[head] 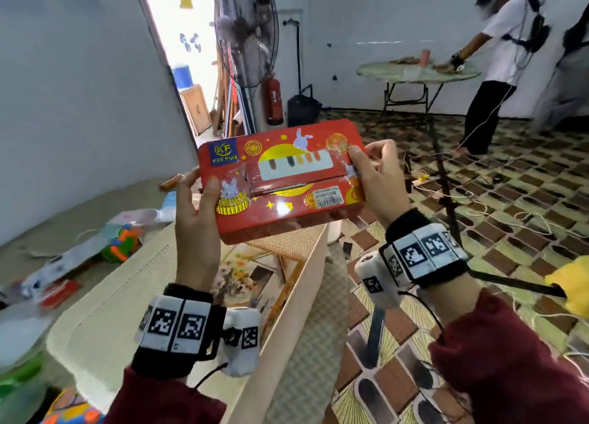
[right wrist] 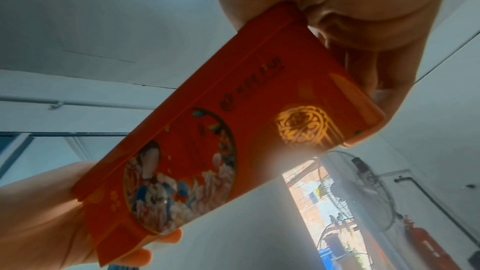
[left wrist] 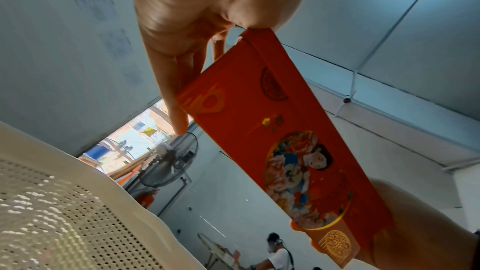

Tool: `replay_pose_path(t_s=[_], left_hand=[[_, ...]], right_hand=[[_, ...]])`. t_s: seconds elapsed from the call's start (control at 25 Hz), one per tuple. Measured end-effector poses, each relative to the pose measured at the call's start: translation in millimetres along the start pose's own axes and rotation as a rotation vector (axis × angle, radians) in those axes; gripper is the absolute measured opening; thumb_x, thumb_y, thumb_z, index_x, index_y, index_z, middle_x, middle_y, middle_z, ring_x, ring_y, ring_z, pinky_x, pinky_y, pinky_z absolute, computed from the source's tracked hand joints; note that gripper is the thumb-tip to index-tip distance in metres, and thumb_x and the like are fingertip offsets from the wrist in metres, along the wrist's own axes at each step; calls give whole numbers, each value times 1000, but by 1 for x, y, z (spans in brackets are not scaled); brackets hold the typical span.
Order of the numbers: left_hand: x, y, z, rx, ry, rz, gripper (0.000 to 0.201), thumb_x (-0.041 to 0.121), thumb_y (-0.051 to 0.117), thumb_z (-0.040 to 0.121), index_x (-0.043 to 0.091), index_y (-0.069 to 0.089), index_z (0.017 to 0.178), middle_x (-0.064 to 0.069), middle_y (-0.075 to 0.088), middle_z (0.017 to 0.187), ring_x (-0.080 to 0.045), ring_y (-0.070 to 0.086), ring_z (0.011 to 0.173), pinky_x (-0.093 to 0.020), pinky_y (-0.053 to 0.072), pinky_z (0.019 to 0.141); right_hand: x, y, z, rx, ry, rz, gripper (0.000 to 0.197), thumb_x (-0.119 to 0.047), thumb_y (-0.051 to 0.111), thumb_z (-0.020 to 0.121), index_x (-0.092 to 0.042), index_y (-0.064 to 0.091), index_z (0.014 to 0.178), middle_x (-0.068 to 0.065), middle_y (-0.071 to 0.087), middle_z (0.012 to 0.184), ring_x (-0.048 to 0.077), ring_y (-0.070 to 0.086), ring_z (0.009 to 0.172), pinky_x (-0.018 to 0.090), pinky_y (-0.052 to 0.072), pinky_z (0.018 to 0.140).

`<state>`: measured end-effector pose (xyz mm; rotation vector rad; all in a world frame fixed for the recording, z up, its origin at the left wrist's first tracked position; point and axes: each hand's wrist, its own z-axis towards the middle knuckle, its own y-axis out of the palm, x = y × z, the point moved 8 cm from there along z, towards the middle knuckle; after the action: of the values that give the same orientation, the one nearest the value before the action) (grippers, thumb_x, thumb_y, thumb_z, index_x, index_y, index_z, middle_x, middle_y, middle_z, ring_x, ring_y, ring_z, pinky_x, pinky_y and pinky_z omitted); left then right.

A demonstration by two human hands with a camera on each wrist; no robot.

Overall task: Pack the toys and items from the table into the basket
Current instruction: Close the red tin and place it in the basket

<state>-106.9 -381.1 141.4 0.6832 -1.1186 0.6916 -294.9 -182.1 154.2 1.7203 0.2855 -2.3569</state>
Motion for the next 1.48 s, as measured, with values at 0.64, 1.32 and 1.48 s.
replay_pose_path(t_s=[0.64, 1.32, 1.48], left_hand=[[-34, -57, 45, 598, -23, 200, 22, 23, 45, 99, 33, 40, 119, 9, 61, 96, 5, 64, 63, -16, 51, 51], [-167, -100, -17, 556, -867, 395, 58, 13, 70, 85, 18, 24, 120, -15, 59, 113, -27, 62, 90, -52, 54, 75], [-195, -98, -17, 504, -962, 333, 56, 11, 69, 85, 13, 25, 119, -11, 60, 105, -22, 61, 78, -44, 53, 69]], right_hand=[[53, 203, 115, -853, 23, 35, 51, -52, 64, 78, -23, 30, 104, 15, 67, 104, 32, 68, 87, 53, 55, 79], [214, 279, 50, -1394, 504, -581, 78, -18, 66, 85, 5, 19, 142, 14, 60, 91, 16, 58, 60, 23, 50, 55], [246, 290, 52, -1319, 568, -656, 91, -13, 68, 82, 4, 5, 145, 19, 59, 100, 19, 60, 65, 18, 54, 51]])
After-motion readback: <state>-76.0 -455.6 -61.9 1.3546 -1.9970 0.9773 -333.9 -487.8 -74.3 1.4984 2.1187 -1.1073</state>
